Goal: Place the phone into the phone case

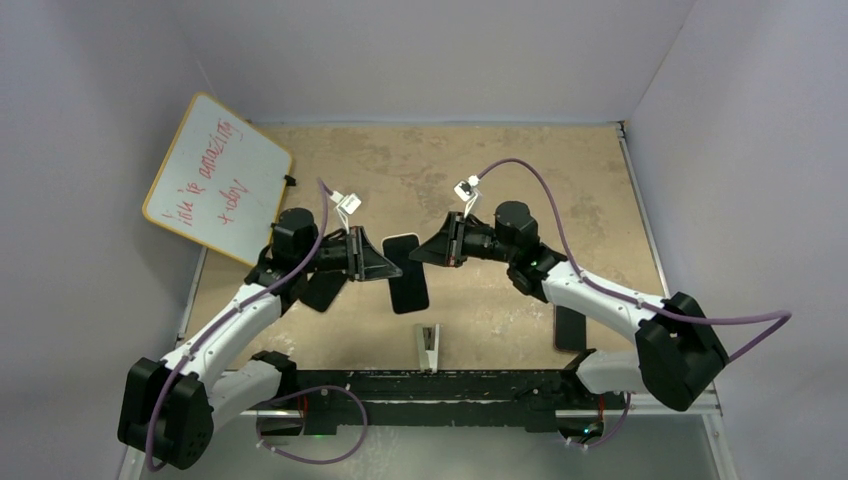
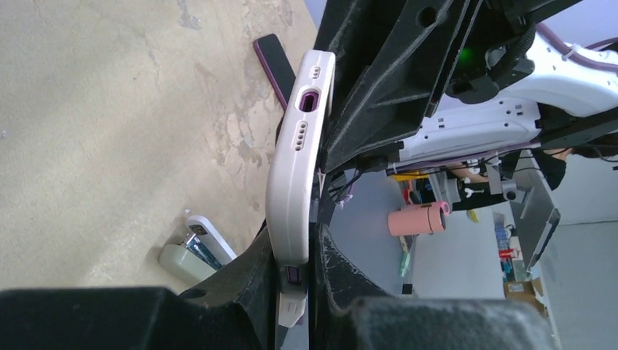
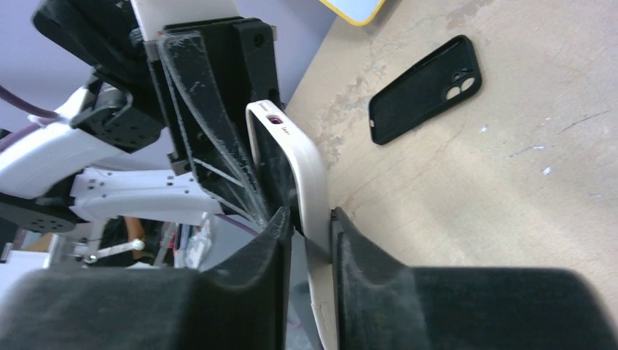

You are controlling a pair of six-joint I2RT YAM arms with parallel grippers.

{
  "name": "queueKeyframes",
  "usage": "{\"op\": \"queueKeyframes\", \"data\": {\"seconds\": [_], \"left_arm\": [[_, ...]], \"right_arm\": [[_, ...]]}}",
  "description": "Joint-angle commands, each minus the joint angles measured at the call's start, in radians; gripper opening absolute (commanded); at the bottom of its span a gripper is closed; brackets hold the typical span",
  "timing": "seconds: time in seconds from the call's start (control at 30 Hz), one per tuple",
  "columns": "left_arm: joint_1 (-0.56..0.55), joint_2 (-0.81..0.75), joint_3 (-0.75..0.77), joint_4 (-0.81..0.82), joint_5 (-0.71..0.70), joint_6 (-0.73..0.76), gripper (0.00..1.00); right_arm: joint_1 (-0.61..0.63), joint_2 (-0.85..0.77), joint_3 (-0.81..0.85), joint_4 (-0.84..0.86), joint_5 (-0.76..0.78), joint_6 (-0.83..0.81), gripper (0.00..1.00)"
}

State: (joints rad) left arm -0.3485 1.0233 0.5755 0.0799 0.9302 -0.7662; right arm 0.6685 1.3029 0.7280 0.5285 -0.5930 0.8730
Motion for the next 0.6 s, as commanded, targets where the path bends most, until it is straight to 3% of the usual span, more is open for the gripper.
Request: {"op": "queueKeyframes", "data": {"seconds": [0.0, 0.1, 0.23, 0.4, 0.57], "left_arm": [[-0.001, -0.013, -0.036, 0.094, -0.054, -0.055, 0.0], [-0.001, -0.046, -0.023, 0.185, -0.051, -0.114, 0.0], [-0.001, -0.071, 0.002, 0.251, -0.043, -0.131, 0.0], [-0.001, -0.064, -0.006, 0.343, -0.02, -0.173, 0.0], [-0.001, -0.048, -0.028, 0.404, -0.018, -0.205, 0.0]], "right_arm": [[0.005, -0.012, 0.037, 0.118, -0.031, 0.02, 0.39], [0.005, -0.046, -0.029, 0.124, -0.062, 0.006, 0.64], [0.005, -0.097, -0.103, 0.093, -0.095, -0.036, 0.8], [0.005, -0.094, -0.14, 0.108, -0.138, -0.033, 0.81], [0.008, -0.074, -0.149, 0.158, -0.167, 0.002, 0.66]]}}
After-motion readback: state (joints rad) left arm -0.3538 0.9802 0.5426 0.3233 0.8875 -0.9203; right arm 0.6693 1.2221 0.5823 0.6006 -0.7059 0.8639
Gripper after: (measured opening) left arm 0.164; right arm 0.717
